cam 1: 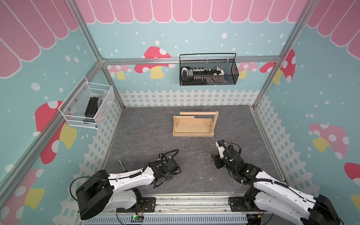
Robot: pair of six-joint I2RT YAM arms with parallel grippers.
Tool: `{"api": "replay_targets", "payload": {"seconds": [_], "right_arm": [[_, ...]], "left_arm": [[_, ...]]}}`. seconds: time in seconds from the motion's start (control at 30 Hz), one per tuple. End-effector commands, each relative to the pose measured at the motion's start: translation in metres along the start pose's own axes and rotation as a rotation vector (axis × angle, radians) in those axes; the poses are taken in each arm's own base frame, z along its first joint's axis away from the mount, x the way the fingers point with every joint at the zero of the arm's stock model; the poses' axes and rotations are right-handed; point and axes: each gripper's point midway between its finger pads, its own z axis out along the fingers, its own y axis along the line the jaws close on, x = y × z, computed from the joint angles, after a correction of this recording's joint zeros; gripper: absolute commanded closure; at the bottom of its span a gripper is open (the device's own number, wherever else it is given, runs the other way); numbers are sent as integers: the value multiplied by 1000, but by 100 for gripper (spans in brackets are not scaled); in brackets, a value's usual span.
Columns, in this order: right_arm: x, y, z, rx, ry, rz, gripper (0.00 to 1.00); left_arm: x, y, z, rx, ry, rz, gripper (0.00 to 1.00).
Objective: Take the necklace off the jewelry display stand
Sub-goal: Adjust the necklace at the center of the board.
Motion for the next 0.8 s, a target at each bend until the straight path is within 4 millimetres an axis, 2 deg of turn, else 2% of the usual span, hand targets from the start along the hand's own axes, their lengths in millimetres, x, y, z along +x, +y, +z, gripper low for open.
{"api": "replay_targets", "payload": {"seconds": [0.0, 0.63, 0.77], "right_arm": [[4, -4, 0, 15, 4, 9, 49], [4, -4, 1, 16, 7, 10, 49], [4, -4, 1, 15, 6, 9, 49]], "left_arm": [[16, 21, 6, -58, 52, -22, 55], [23, 34, 3, -45, 45, -52, 55], [19, 24, -5, 4, 20, -27, 55]]}}
